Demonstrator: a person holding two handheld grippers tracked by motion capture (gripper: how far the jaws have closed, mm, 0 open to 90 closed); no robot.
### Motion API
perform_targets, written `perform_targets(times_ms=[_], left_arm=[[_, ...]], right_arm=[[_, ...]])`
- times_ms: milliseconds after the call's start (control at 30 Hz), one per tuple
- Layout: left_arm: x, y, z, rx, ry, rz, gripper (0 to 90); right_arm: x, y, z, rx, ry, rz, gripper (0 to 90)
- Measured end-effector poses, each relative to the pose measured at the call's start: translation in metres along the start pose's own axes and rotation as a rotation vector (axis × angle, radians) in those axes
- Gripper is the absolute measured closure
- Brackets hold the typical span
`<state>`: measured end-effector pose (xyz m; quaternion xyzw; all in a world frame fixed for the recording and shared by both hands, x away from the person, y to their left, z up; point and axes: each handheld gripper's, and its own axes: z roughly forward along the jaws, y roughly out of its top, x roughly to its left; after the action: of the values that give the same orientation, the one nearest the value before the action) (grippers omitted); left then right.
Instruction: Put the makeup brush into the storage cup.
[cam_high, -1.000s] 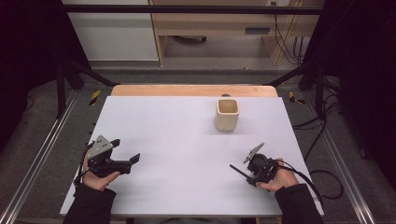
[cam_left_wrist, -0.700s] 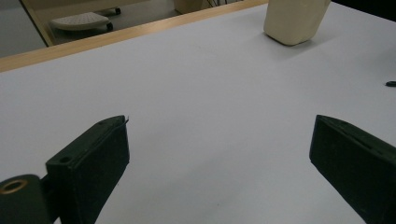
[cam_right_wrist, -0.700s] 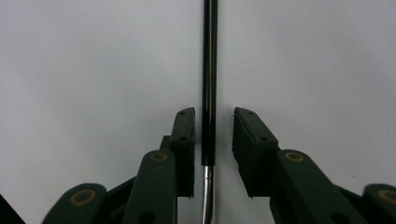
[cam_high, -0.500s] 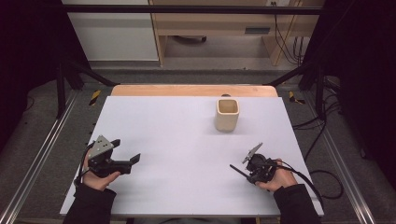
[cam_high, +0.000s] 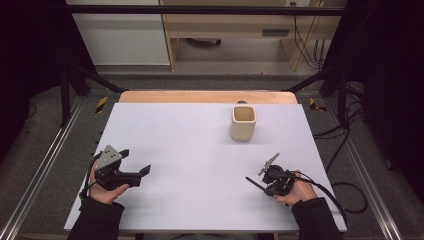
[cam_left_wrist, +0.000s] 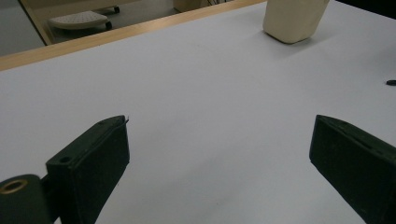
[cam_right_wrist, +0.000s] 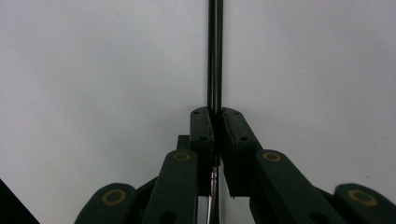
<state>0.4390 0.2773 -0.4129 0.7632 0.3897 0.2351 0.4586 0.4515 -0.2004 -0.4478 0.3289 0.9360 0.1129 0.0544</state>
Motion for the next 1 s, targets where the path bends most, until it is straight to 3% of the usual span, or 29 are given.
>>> perform_targets(times_ms=[400, 700, 1000], left_arm=[[-0.001, 0.000, 0.000, 0.006, -0.003, 0.006, 4.5], [-0.002, 0.001, 0.000, 0.007, -0.008, 0.010, 4.5], [-0.004, 0.002, 0.000, 0.011, -0.018, 0.022, 4.5]], right_arm=[[-0.001, 0.001, -0.001, 0.008, 0.006, 0.013, 84.3], [0.000, 0.003, -0.012, -0.038, 0.022, 0.017, 84.3], [0.008, 0.017, -0.023, -0.083, 0.040, -0.033, 84.2]])
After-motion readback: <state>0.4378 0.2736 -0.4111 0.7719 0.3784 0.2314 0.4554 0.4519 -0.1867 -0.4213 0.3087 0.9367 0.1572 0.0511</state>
